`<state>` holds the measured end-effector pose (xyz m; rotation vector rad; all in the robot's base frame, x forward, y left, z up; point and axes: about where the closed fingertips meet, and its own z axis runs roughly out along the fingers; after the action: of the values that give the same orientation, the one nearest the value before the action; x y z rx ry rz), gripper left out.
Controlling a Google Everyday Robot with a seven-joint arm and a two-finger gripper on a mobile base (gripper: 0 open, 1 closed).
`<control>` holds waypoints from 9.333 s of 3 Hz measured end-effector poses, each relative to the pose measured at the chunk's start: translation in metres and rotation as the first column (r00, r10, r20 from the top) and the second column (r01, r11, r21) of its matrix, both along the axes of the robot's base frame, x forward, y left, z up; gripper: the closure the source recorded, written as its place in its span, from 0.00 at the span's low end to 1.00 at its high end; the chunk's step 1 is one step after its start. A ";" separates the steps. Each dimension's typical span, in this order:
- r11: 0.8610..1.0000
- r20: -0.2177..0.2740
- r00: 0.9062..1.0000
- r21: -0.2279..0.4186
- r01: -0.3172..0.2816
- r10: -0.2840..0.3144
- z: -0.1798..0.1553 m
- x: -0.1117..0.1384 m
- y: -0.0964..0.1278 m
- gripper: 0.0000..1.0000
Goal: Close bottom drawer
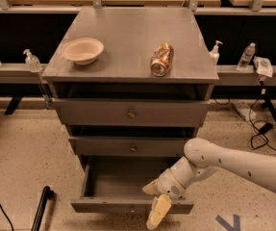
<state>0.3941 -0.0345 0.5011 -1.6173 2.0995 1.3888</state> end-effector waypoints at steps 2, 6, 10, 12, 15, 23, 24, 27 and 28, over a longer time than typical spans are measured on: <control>0.998 -0.082 0.997 0.056 -0.001 0.005 -0.016 0.005 -0.003 0.00; 0.930 -0.557 0.811 0.170 0.325 -0.181 -0.195 -0.026 -0.030 0.00; 0.879 -0.386 0.826 0.074 0.471 -0.410 -0.245 -0.031 -0.012 0.13; 0.888 -0.328 0.844 0.031 0.458 -0.424 -0.268 -0.029 -0.001 0.61; 0.897 -0.337 0.850 0.038 0.441 -0.404 -0.267 -0.034 0.003 1.00; 0.940 0.386 0.862 0.043 0.337 -0.327 -0.377 0.040 -0.027 1.00; 0.927 0.447 0.822 0.048 0.372 -0.353 -0.379 0.046 -0.030 1.00; 0.889 0.649 0.651 0.089 0.450 -0.395 -0.388 0.094 -0.043 1.00; 0.882 0.659 0.629 0.114 0.458 -0.412 -0.391 0.123 -0.037 1.00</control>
Offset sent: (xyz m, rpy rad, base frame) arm -0.0114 -0.0046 -0.1519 0.2659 0.4750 -0.0506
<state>0.5171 -0.0716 0.1100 -1.2206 1.8859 0.4653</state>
